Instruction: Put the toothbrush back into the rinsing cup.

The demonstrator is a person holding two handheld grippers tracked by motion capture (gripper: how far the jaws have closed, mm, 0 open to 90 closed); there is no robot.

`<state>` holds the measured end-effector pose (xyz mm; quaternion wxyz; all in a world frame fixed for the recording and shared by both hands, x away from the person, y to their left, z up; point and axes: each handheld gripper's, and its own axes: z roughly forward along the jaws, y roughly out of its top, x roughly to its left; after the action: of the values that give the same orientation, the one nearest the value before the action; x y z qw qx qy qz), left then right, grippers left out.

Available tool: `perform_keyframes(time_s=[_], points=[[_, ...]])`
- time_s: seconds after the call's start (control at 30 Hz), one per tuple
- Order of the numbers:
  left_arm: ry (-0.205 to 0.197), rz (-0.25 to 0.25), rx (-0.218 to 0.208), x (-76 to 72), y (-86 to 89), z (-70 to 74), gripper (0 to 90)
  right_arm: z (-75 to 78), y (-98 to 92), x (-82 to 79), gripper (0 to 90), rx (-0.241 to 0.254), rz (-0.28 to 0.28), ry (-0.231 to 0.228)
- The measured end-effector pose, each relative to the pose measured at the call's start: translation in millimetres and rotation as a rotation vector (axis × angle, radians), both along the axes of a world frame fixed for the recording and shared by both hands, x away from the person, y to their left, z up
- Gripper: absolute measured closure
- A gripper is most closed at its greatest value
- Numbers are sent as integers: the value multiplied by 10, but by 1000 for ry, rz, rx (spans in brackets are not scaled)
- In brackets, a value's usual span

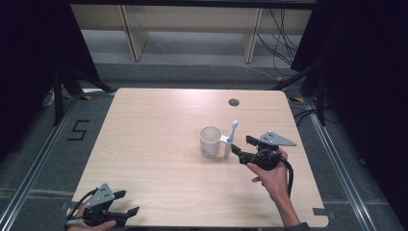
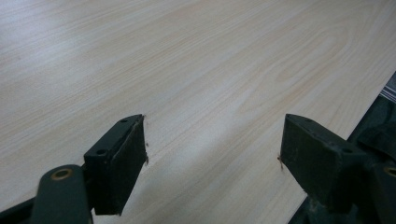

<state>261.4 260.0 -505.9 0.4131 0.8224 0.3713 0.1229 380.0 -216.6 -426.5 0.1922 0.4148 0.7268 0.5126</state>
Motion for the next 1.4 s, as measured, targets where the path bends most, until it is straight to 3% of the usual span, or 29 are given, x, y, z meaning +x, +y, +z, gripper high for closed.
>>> perform_keyframes(time_s=[0.07, 0.1, 0.13, 0.17, 0.23, 0.27, 0.3, 0.33, 0.37, 0.47, 0.5, 0.53, 0.57, 0.6, 0.63, 0.67, 0.7, 0.73, 0.77, 0.87, 0.93, 1.0, 1.1, 1.4], points=[[-2, 1, 1, -1, 1, 0, 218, 4, -20, -2, 295, -11, 8, -25], [-6, 4, -2, -2, -2, -2, 218, 8, -14, -15, 293, 4, 10, -6], [-7, 24, -32, -7, -24, -12, 218, 10, -10, -34, 291, 15, 6, 13], [-6, 20, -26, -6, -20, -10, 218, 8, -27, -26, 289, -1, 9, -11], [-7, 22, -28, -7, -21, -11, 218, 11, -28, -54, 285, -5, 2, 14], [-5, 4, -1, -3, -2, -1, 218, 10, -33, -57, 285, 3, 10, 13], [-5, 5, -2, -3, -3, -1, 218, 4, -40, -56, 285, -6, 6, -4], [-6, 4, -1, -2, -2, -1, 218, 6, -26, -81, 285, 24, 3, 24], [-5, 16, -20, -4, -15, -8, 218, 4, -45, -75, 285, 2, 7, 6], [-3, 17, -32, -2, -22, -16, 218, 16, -67, -100, 285, -2, 5, 1], [0, -2, -1, 2, 0, -3, 218, 20, -70, -110, 285, 8, 7, 2], [0, 0, 0, 1, -1, -2, 218, 21, -59, -133, 285, 28, -4, 20], [1, -1, 0, 1, -1, -1, 218, 20, -84, -120, 285, -2, 0, -5], [0, 0, 0, 1, -1, -1, 218, 23, -92, -132, 286, 1, 8, -4], [1, 0, 0, 1, 0, -1, 218, 28, -83, -161, 285, 27, -1, 29], [0, 0, 0, 1, 0, -1, 218, 21, -109, -147, 285, -5, 4, -12], [0, -1, -1, 2, 1, -2, 218, 24, -94, -173, 286, 22, -3, 20], [-2, 8, -18, 1, -11, -10, 218, 23, -117, -172, 285, 4, 6, 9], [-1, 0, -6, 3, -3, -5, 218, 23, -122, -179, 286, 8, 6, 11], [-2, 17, -32, -1, -22, -15, 218, 20, -132, -209, 286, 23, -2, 18], [-2, 22, -41, -2, -29, -19, 218, 24, -161, -215, 286, 3, -3, 1], [-1, -1, -4, 4, -2, -6, 218, 20, -175, -233, 286, 6, 2, 8], [3, 19, -26, -3, -21, -8, 218, 10, -189, -261, 286, 14, -3, 19], [2, 20, -23, -4, -19, -6, 218, -20, -234, -328, 286, 9, -6, 23]])
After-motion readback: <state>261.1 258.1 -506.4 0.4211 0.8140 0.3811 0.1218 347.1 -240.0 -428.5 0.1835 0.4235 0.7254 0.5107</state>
